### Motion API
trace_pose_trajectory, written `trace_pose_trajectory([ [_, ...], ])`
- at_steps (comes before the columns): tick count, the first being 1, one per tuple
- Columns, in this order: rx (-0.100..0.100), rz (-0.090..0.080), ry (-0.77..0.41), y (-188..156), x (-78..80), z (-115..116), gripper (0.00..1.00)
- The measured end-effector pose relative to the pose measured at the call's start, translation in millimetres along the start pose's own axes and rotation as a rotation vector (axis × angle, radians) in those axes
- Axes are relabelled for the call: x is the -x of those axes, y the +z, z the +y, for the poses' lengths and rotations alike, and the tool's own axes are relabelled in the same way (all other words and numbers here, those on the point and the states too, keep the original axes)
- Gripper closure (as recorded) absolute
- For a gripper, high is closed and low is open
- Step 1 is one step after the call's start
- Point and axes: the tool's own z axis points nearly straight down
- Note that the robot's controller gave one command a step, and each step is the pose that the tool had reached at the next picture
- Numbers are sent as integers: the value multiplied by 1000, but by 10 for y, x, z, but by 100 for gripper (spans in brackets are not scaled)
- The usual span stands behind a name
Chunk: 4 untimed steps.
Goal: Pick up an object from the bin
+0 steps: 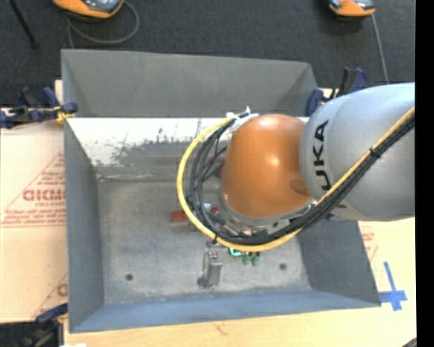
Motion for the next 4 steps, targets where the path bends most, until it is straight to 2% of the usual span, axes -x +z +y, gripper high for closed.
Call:
trace_pose_trajectory([
  [1,-5,-3,-71,559,19,-986,0],
  [2,-3,-7,-82,1270,496,-1390,0],
  [3,-1,-7,-266,1235,466,-908,0],
  [4,-6,-15,-218,1124,986,-1484,0],
])
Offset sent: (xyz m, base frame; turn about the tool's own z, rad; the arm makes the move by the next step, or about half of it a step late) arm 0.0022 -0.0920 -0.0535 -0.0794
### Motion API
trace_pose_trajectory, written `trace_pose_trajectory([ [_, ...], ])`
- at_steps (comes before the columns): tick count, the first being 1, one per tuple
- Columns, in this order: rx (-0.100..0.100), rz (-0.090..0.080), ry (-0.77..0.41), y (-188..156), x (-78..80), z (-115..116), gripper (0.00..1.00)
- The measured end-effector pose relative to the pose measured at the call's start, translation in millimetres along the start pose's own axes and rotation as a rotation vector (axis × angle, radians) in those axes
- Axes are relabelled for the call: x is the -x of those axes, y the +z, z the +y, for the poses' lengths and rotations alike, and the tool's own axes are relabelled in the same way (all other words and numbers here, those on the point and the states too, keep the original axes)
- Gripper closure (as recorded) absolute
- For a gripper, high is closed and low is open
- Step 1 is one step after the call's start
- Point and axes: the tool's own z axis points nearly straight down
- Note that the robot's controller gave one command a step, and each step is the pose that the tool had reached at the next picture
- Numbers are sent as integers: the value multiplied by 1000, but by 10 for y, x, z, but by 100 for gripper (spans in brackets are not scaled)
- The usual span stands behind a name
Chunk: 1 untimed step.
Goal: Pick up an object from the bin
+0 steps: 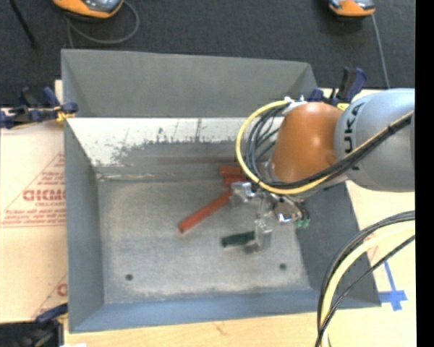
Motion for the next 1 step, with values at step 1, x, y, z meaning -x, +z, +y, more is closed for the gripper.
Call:
trace_pose_trajectory([
  [1,7,6,-2,13,-19,60,100],
])
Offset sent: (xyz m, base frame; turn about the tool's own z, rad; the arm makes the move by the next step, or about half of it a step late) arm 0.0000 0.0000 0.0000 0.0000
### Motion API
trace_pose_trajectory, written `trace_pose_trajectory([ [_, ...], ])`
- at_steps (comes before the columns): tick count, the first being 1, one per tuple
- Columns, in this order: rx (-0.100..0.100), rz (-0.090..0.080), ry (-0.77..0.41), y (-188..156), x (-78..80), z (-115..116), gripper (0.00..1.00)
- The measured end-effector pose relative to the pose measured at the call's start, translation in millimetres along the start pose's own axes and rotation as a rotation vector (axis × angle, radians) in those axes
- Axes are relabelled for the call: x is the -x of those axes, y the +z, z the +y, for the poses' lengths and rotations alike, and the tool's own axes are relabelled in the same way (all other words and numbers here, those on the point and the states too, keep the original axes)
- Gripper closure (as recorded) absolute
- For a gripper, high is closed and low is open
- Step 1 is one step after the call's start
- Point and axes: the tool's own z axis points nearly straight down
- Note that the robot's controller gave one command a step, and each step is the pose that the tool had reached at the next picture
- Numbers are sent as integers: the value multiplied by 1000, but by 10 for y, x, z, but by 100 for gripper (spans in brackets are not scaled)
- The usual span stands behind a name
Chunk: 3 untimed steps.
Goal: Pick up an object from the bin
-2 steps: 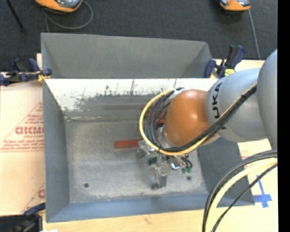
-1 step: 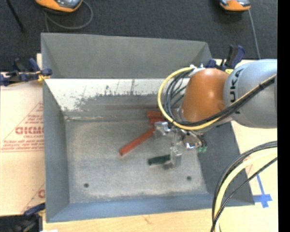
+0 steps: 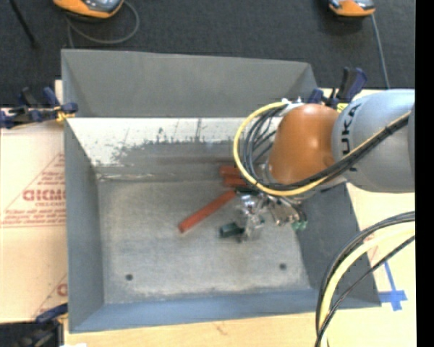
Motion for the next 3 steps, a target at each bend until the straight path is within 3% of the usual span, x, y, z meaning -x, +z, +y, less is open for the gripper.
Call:
trace_pose_trajectory([
  [1,-7,-9,-77,-1468,-20,-70,100],
  [2,-3,2,-166,-1026,74,-56,100],
  [3,-7,-10,-174,-2258,98,-103,100],
])
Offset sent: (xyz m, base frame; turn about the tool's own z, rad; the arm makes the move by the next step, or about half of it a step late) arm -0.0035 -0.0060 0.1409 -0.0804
